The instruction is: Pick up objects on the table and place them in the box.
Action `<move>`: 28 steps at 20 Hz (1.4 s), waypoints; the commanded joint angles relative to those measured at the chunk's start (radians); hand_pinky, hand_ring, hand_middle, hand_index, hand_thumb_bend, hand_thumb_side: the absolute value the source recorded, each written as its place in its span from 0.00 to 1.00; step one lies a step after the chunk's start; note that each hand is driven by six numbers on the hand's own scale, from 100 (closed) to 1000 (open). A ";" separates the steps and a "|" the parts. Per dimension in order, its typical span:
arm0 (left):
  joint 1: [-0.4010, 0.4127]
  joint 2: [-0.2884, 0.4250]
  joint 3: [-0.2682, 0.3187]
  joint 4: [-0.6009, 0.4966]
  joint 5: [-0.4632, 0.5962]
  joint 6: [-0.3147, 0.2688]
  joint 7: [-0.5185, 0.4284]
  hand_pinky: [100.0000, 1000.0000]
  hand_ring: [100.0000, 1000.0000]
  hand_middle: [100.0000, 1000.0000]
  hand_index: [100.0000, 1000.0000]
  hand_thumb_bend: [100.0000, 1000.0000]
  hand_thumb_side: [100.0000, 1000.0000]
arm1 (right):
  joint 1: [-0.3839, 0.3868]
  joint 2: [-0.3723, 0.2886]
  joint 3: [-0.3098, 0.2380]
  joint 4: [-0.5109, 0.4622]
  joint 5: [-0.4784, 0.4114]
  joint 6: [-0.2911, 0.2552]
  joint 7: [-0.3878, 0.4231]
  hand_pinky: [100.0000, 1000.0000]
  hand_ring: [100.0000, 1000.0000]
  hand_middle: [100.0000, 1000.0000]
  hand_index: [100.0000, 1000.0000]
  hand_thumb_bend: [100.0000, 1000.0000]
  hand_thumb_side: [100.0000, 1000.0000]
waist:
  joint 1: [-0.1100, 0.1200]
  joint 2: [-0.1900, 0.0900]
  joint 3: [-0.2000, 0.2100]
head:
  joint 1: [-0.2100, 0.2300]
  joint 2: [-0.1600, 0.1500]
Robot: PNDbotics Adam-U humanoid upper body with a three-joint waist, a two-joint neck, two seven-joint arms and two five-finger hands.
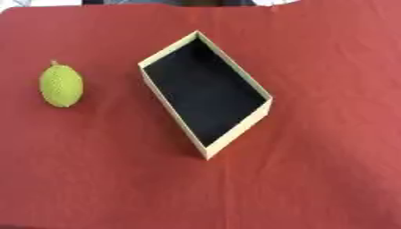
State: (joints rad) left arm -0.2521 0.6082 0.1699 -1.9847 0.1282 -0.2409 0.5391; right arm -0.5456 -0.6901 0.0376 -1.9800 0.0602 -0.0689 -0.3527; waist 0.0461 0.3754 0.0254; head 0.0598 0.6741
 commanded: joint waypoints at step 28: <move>0.001 0.385 -0.081 -0.015 -0.695 0.148 -0.742 0.82 0.82 0.78 0.85 0.52 0.53 | -0.018 -0.052 0.001 -0.020 0.008 -0.003 0.015 0.78 0.77 0.69 0.81 0.04 0.57 | 0.003 -0.016 0.000 | -0.016 -0.004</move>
State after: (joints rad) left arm -0.2401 0.9466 0.0833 -1.9856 -0.5604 -0.0881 -0.1763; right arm -0.5505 -0.7096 0.0445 -1.9800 0.0682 -0.0709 -0.3410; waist 0.0507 0.3770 0.0249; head 0.0453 0.6751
